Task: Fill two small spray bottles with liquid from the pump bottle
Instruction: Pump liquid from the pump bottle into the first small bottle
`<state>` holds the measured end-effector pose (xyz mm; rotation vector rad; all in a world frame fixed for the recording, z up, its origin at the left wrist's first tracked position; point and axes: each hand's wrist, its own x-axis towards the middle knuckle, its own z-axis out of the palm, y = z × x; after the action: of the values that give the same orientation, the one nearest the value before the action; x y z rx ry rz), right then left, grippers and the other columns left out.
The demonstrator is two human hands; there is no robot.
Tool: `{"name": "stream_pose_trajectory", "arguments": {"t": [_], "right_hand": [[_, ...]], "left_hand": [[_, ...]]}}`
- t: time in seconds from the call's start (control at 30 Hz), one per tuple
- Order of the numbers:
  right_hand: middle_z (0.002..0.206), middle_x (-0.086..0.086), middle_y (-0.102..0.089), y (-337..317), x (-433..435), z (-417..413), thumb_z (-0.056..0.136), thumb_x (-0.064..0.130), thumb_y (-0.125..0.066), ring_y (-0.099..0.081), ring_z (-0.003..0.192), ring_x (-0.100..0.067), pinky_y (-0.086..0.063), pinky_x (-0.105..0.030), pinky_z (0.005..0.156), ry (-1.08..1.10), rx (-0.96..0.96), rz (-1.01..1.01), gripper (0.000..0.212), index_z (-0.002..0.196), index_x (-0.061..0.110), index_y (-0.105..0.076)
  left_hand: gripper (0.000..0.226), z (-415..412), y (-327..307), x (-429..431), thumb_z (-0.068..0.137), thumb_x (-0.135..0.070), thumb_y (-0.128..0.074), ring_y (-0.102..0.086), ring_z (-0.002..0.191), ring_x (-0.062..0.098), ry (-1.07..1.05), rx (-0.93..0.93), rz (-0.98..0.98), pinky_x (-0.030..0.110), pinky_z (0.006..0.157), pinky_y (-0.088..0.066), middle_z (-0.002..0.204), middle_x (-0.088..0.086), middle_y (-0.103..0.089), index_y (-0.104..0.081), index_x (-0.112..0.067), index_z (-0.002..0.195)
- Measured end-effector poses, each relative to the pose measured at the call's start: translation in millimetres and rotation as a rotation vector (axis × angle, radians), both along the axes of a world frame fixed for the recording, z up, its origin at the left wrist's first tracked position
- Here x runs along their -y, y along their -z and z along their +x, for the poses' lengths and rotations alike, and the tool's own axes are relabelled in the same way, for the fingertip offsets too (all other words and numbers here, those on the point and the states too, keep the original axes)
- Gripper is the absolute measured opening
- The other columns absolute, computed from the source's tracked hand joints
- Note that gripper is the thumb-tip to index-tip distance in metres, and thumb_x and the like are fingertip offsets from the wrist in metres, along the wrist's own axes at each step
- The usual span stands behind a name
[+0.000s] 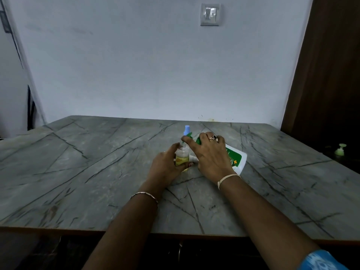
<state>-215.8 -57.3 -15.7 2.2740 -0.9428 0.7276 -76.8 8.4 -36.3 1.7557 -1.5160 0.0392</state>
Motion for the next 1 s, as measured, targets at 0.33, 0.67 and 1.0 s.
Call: {"name": "stream_pose_trajectory", "arguments": {"t": [0.33, 0.67, 1.0], "right_hand": [[0.101, -0.013, -0.058, 2, 2, 0, 0.067, 0.021, -0.077, -0.054, 0.1, -0.033, -0.043, -0.048, 0.083, -0.027, 0.036, -0.02, 0.078, 0.135, 0.031, -0.041], [0.108, -0.011, -0.057, -1, 0, 4, 0.071, 0.025, -0.074, -0.052, 0.106, -0.031, -0.04, -0.046, 0.088, -0.013, 0.034, 0.044, 0.072, 0.135, 0.031, -0.04], [0.118, -0.009, -0.051, -4, -2, -5, 0.08, 0.028, -0.067, -0.046, 0.115, -0.029, -0.036, -0.046, 0.093, -0.027, -0.009, 0.085, 0.077, 0.143, 0.036, -0.024]], "left_hand": [[0.079, 0, 2, 3, 0.073, -0.049, -0.074, -0.063, 0.105, 0.019, -0.001, -0.01, -0.036, 0.023, 0.084, -0.045, 0.122, 0.005, -0.065, -0.04, -0.023, 0.14], [0.079, -1, 1, 1, 0.075, -0.049, -0.072, -0.062, 0.106, 0.018, 0.017, -0.009, -0.024, 0.019, 0.081, -0.04, 0.124, 0.004, -0.063, -0.038, -0.022, 0.141], [0.081, 0, 3, 3, 0.075, -0.05, -0.072, -0.062, 0.107, 0.019, -0.024, 0.034, -0.017, 0.027, 0.087, -0.047, 0.124, 0.005, -0.063, -0.036, -0.021, 0.142]]}}
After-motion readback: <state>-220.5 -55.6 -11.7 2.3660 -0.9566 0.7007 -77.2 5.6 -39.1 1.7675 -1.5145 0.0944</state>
